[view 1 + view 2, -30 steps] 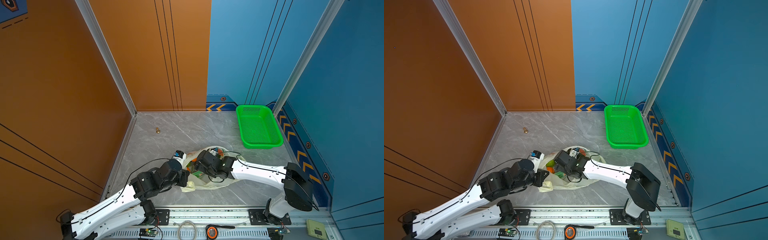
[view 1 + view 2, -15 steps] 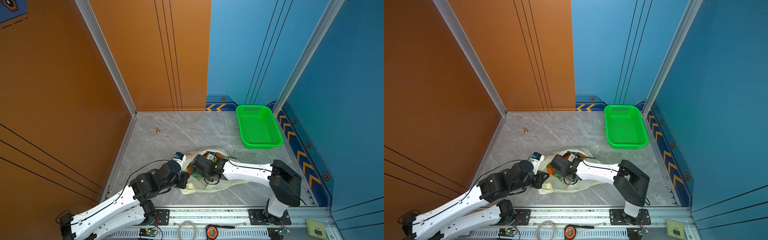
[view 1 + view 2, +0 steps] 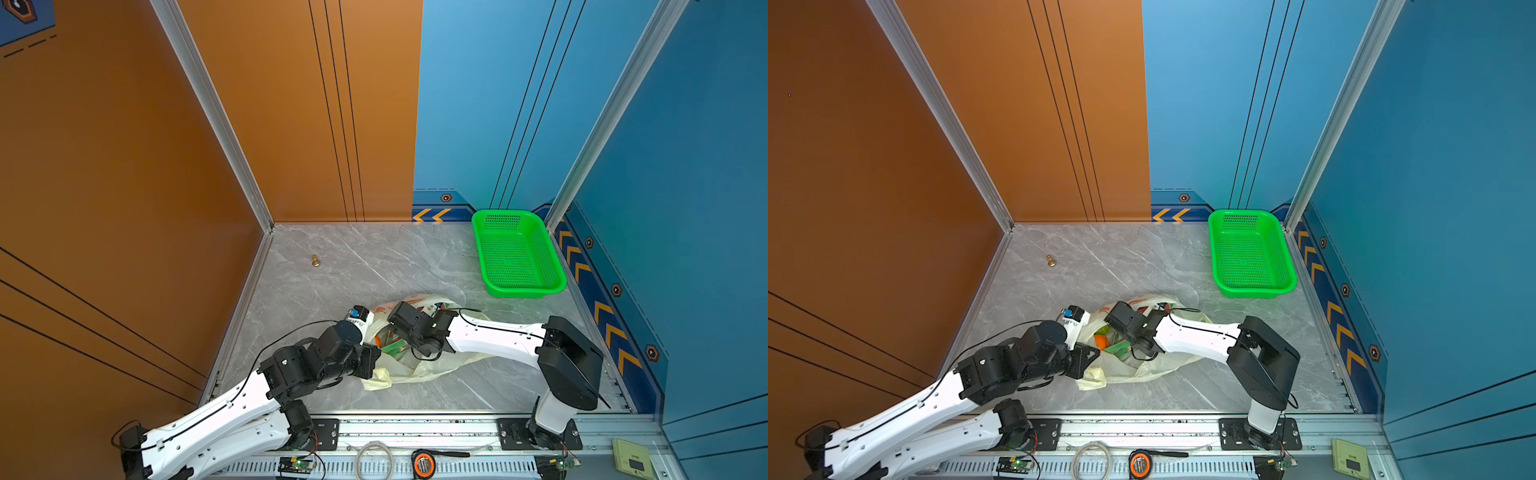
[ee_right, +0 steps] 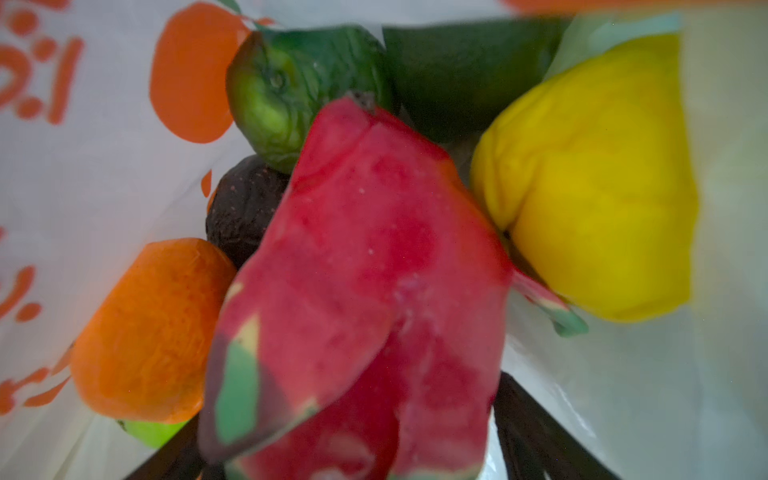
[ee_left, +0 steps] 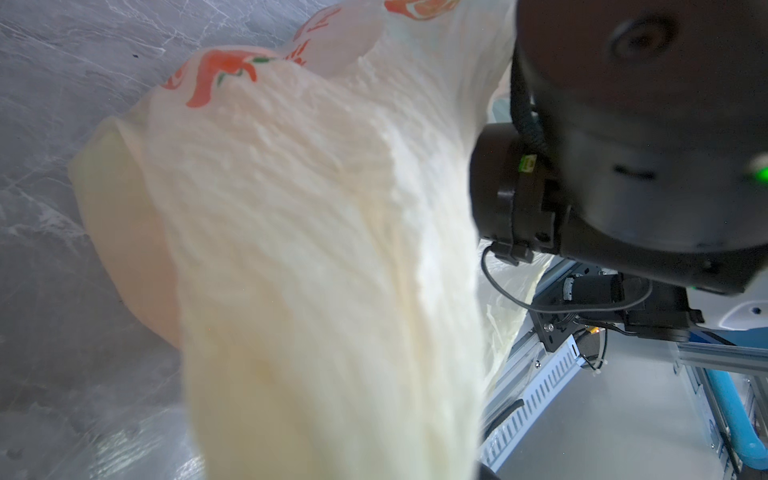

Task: Untie the knot of the plastic bag and take out the fruit
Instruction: 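Close the right gripper on the red dragon fruit inside the bag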

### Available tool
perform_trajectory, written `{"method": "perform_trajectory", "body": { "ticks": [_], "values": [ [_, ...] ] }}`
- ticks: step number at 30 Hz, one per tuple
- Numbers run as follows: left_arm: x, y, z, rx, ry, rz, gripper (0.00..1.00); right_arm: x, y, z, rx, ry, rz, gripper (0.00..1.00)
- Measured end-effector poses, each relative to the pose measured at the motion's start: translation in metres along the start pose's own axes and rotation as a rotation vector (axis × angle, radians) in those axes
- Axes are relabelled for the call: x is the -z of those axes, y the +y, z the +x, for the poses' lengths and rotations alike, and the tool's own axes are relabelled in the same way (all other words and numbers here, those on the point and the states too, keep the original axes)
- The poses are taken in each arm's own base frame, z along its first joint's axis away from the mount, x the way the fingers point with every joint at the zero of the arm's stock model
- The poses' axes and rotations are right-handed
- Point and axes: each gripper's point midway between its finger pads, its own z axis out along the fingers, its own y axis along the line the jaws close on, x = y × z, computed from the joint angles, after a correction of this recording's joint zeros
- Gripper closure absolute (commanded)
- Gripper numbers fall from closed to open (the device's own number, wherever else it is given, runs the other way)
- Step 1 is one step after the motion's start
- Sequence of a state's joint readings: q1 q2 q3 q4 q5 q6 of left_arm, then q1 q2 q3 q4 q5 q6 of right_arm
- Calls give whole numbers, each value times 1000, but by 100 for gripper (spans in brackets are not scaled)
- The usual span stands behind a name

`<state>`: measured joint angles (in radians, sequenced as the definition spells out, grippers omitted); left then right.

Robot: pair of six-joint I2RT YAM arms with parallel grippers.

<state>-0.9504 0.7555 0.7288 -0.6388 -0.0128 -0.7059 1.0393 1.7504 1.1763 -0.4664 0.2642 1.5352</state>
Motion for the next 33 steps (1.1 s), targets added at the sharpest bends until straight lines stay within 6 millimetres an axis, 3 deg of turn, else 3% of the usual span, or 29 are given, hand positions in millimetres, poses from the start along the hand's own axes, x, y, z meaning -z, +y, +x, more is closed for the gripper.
{"method": "perform_trajectory", "body": {
  "ticks": [6, 9, 15, 33],
  "values": [
    [-1, -1, 1, 0, 9, 7, 100, -7, 14, 2, 4, 1, 18, 10],
    [-3, -2, 3, 0, 21, 7, 100, -14, 12, 4, 0, 2, 34, 5],
    [-3, -2, 4, 0, 27, 11, 100, -21, 12, 6, 0, 1, 47, 5],
    [-1, -6, 6, 3, 32, 33, 100, -22, 14, 2, 5, -5, 31, 69]
  ]
}}
